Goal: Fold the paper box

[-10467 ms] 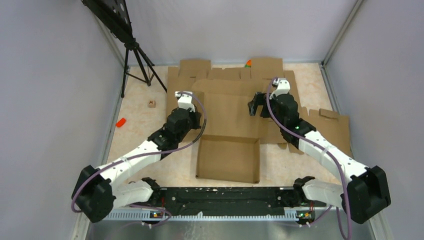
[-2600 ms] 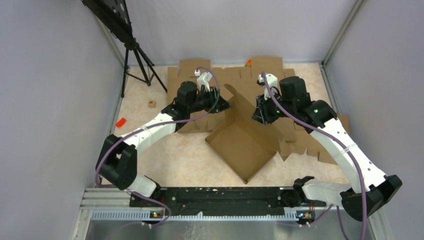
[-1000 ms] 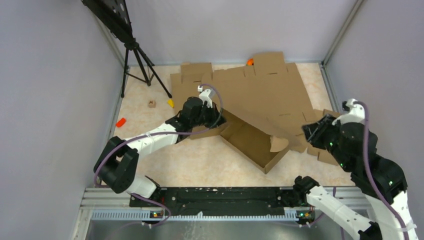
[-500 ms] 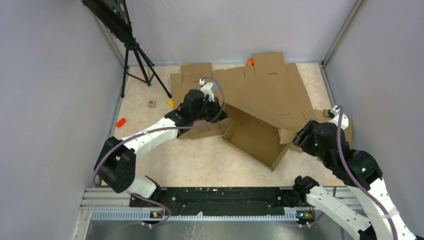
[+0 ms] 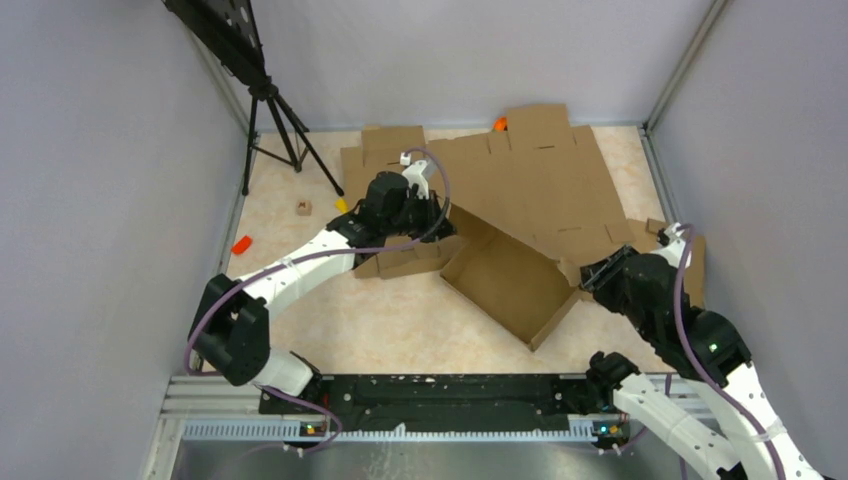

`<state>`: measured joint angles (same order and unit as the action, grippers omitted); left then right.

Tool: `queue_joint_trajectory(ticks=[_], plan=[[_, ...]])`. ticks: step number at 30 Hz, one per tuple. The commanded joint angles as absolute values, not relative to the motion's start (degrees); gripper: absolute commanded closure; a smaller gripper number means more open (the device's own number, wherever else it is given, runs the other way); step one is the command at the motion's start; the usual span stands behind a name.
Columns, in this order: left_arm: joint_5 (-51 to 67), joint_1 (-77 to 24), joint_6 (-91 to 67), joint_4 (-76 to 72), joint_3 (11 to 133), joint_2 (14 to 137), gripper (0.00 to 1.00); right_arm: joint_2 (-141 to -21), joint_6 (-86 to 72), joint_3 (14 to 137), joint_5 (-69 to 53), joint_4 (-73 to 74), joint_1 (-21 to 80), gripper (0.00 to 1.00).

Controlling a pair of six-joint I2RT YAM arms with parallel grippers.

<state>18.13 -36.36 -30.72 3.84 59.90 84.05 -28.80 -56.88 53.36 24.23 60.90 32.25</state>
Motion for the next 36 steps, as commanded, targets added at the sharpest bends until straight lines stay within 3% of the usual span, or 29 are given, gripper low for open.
queue_joint_trajectory(ticks=[1,15,21,28,36], plan=[[22.5,-36.4,-31.6,3.7,63.2,82.2,0.93,-27.2,-62.6,52.2,26.3,53.7,32.6,0.63],[22.4,-36.4,-31.0,19.8,70.1,74.5,0.92,-30.7,-69.0,49.4,26.4,40.6,32.6,0.67],[14.4,-34.8,-30.8,25.4,68.8,68.5,0.91,-35.8,-62.3,52.1,24.5,37.0,32.5,0.65],[20.9,-31.1,-30.8,25.3,68.9,71.2,0.93,-38.2,-54.0,58.0,31.8,47.7,32.5,0.61],[23.9,-29.5,-31.6,21.7,67.0,74.5,0.94,-32.3,-51.0,57.4,41.5,60.4,32.4,0.48]])
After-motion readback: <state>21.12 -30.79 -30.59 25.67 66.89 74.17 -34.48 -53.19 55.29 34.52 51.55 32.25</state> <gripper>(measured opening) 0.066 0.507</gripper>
